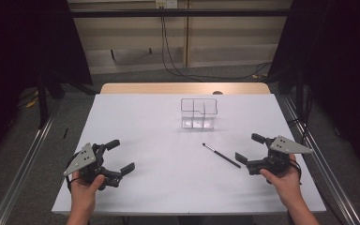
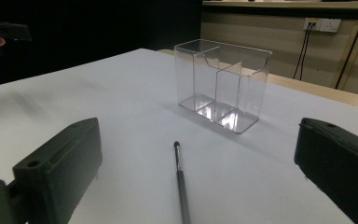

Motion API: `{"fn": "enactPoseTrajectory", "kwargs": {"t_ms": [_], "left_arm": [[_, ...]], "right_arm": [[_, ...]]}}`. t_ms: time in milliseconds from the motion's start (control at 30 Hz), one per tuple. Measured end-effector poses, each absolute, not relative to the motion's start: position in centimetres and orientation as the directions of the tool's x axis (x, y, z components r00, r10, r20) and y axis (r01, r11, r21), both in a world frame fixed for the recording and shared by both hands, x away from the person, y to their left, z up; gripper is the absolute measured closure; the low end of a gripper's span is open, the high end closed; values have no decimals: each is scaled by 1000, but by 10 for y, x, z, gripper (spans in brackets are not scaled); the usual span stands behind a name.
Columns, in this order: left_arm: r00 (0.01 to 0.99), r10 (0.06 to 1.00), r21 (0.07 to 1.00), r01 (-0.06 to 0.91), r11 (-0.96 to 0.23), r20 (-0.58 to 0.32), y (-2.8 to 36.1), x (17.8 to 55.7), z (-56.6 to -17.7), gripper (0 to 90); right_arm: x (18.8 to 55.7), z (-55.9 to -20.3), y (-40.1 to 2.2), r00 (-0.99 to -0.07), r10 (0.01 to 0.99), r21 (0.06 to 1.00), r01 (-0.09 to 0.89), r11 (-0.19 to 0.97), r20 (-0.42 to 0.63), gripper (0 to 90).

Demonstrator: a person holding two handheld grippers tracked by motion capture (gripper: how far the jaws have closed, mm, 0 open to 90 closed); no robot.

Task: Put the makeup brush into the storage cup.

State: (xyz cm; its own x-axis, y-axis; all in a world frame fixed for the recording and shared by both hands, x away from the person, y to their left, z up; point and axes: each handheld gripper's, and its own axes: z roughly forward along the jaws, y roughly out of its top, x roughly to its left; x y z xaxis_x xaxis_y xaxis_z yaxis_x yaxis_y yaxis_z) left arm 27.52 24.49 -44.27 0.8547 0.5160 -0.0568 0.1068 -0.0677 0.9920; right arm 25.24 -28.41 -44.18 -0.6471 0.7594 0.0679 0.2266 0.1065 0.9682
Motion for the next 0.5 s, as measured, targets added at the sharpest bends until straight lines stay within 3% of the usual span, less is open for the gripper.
{"fn": "enactPoseTrajectory", "kwargs": {"t_ms": [500], "left_arm": [[854,517,991,109,-72,-56,245,275,-443,0]], "right_arm": [[262,-439,-277,-655,753,967,227,112,67,7]]}}
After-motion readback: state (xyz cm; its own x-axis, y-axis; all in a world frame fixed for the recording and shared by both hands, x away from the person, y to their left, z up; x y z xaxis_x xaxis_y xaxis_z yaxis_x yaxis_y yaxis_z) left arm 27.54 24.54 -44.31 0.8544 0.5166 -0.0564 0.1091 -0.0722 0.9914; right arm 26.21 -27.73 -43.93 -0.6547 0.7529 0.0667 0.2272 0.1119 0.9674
